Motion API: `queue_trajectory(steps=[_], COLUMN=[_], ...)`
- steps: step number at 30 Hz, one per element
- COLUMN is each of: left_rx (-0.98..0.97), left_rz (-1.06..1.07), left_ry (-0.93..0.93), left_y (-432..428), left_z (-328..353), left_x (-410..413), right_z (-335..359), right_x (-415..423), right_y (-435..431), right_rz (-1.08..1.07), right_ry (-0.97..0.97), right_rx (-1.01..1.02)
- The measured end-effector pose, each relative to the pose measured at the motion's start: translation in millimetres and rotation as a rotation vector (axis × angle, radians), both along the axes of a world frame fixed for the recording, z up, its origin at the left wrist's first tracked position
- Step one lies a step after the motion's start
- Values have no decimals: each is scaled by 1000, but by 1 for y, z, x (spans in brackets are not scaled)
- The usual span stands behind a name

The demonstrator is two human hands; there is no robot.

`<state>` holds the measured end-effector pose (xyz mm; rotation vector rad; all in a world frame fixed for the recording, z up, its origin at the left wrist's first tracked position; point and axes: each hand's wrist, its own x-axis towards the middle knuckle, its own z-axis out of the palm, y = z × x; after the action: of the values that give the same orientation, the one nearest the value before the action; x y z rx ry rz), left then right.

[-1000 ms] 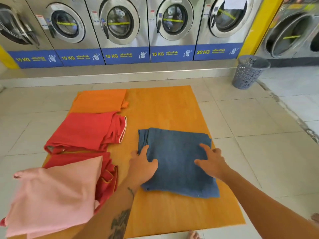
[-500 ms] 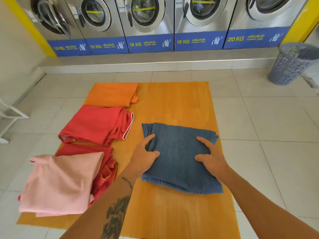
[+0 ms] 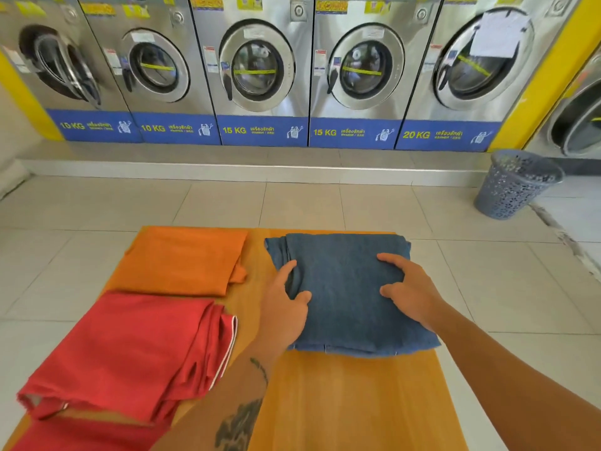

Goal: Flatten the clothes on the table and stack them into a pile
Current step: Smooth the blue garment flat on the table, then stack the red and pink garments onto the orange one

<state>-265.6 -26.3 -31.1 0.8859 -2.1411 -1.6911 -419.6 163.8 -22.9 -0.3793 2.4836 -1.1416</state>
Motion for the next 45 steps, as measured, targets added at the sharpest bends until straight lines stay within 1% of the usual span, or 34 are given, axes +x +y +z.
queue_trajectory(steps=[3,6,7,9,11,15,16,18,19,20,22,25,27,30,33,38,42,45], left_rx=[-16,-48,-63,-63,-53,-15,-3,17,15,19,79,148,153,102,69,64,23,6], left_rz=[-37,-120,-123,-119,-128,-162,-146,-59,-1,61,176,242,268,345,412,513,531,467], left_ry=[-70,-209,-217,-210,-202,-216,-209,-185,-177,-161,-121,-40,-9,11,48,111,55,-4], left_y=[-22,-33,-35,-37,-39,-40,-40,-39,-39,-37,-33,-34,-39,-55,-83,-144,-197,-234], left_z=[-15,-41,-49,-60,-61,-47,-43,-32,-27,-21,-6,12,24,42,51,50,31,13], left_x=[-34,-40,-40,-38,-38,-32,-27,-9,3,17,49,101,134,182,223,273,294,299], right_z=[-18,-49,-59,-72,-71,-50,-44,-28,-21,-13,-3,12,25,43,50,51,29,7], right_x=[-30,-37,-35,-29,-27,-16,-8,13,23,33,51,80,99,133,162,206,233,250], right_y=[-25,-33,-32,-29,-28,-31,-32,-35,-35,-35,-36,-44,-55,-77,-100,-137,-173,-202], right_rz=[7,46,44,13,23,58,67,120,151,174,219,316,365,369,369,387,280,159], right_ry=[60,42,46,71,80,26,32,119,172,208,209,132,85,-43,-135,-277,-408,-455], right_rx=[96,299,351,368,395,654,711,790,790,747,573,300,191,79,62,114,88,87])
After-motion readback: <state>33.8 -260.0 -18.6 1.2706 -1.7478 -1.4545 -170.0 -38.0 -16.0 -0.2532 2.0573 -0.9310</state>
